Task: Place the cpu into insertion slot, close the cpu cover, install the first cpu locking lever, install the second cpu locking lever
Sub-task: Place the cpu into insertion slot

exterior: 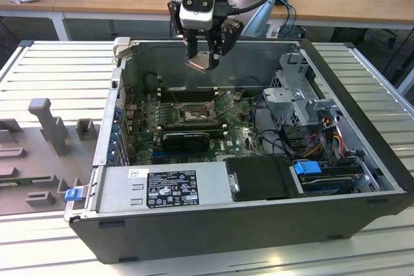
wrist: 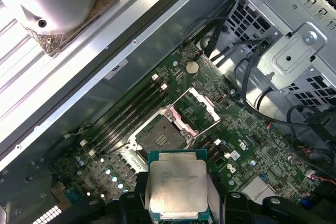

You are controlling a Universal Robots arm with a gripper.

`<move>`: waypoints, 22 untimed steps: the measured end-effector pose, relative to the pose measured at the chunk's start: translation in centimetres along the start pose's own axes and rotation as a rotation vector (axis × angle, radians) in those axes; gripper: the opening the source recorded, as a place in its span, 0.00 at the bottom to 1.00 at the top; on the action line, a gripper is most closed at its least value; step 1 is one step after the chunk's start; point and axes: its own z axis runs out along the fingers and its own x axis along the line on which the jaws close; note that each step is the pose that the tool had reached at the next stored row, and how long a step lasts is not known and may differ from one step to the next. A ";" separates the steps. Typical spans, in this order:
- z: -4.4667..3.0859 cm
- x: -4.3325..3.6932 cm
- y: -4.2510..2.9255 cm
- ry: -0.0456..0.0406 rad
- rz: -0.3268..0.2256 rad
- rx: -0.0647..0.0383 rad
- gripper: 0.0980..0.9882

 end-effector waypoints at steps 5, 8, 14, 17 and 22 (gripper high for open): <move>0.01 0.00 0.00 -0.0019 0.021 0.000 0.48; 0.01 0.00 0.00 -0.0026 0.030 -0.001 0.48; 0.03 0.00 0.00 -0.0054 0.060 -0.001 0.48; 0.08 0.00 -0.01 -0.0083 0.084 -0.001 0.48; 0.13 0.00 -0.01 -0.0120 0.127 -0.002 0.48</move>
